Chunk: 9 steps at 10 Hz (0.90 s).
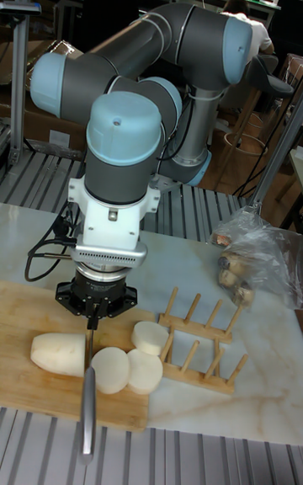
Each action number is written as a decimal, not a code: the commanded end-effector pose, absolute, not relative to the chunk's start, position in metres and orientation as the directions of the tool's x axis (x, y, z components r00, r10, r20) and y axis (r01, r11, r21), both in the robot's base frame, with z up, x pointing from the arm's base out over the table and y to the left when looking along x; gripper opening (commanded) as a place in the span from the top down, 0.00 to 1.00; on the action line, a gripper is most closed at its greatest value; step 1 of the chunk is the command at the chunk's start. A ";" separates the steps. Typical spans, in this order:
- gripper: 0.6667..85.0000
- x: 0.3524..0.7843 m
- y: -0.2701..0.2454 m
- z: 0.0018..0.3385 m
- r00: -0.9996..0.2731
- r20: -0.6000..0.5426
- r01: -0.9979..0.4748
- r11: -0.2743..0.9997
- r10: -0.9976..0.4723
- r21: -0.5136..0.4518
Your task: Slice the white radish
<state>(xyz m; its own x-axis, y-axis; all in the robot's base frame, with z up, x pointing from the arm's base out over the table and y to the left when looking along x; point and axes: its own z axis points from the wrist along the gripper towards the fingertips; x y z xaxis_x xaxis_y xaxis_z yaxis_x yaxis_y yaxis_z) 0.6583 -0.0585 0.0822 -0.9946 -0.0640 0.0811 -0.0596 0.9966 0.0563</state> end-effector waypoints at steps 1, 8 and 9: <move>0.99 0.649 -0.054 0.082 -0.995 0.081 -0.052 0.996 -0.058 0.071; 0.99 0.626 -0.060 0.083 -0.992 0.116 -0.048 0.997 -0.055 0.057; 0.99 0.625 -0.060 0.082 -0.992 0.113 -0.049 0.997 -0.055 0.060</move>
